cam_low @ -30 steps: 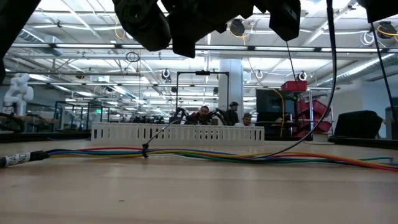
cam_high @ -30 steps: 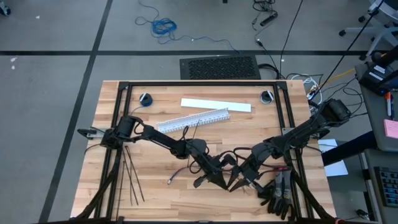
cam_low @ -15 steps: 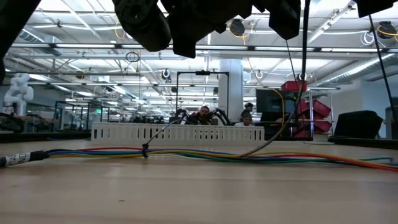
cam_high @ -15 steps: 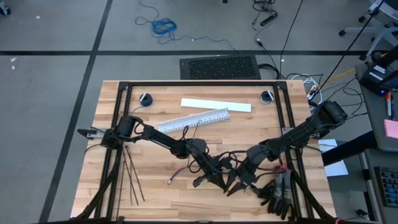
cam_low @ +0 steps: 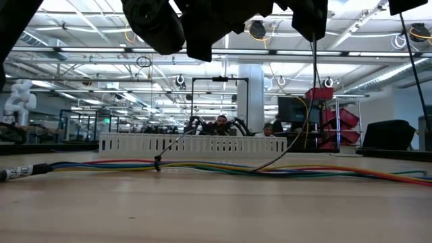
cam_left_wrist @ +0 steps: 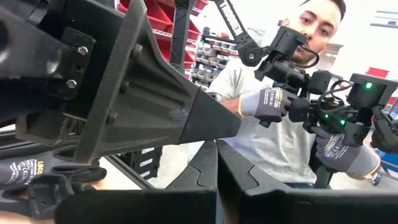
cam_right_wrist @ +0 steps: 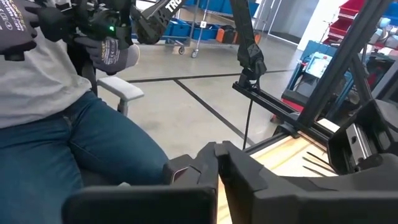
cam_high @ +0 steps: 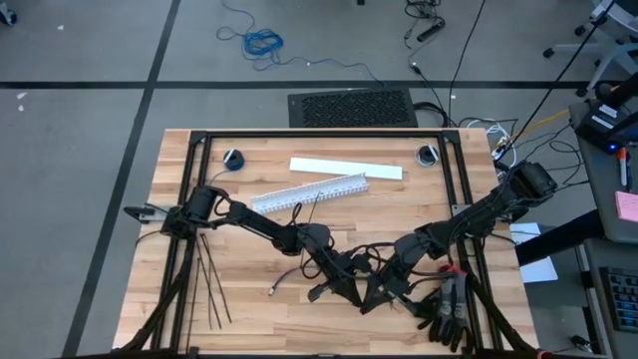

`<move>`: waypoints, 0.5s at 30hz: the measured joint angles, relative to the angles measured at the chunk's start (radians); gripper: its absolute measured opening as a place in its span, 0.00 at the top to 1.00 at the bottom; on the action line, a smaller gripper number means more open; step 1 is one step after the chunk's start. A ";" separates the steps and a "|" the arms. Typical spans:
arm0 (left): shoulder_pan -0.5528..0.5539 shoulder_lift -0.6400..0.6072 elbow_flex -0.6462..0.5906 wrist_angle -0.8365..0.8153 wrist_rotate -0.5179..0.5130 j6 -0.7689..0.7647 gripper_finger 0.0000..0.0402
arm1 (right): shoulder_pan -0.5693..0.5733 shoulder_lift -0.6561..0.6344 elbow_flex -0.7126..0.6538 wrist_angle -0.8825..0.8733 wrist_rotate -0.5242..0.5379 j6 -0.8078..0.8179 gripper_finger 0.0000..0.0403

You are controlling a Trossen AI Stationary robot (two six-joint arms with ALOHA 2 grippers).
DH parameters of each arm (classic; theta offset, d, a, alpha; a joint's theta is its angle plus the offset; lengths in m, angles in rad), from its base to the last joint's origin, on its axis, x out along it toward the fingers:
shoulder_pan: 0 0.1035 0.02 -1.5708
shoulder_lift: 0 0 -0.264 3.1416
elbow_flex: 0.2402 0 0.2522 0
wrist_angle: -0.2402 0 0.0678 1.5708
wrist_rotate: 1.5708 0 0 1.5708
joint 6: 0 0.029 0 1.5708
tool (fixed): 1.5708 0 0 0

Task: Ziptie cables
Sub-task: Wrap the colored loose cables with the black zip tie

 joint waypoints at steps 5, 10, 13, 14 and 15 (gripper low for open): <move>0.005 0.000 0.000 0.000 -0.012 -0.024 1.00 | 0.001 -0.004 -0.001 0.001 0.010 0.022 1.00; 0.012 -0.005 0.000 -0.029 -0.013 -0.101 1.00 | 0.010 -0.045 -0.002 -0.069 0.100 0.082 1.00; 0.016 -0.049 -0.007 -0.181 -0.032 -0.092 1.00 | 0.023 -0.087 -0.002 -0.165 0.227 0.085 1.00; 0.016 -0.070 -0.007 -0.257 -0.056 -0.072 1.00 | 0.027 -0.104 -0.002 -0.194 0.266 0.085 1.00; 0.016 -0.098 -0.007 -0.350 -0.095 -0.045 1.00 | 0.031 -0.118 -0.002 -0.212 0.314 0.084 1.00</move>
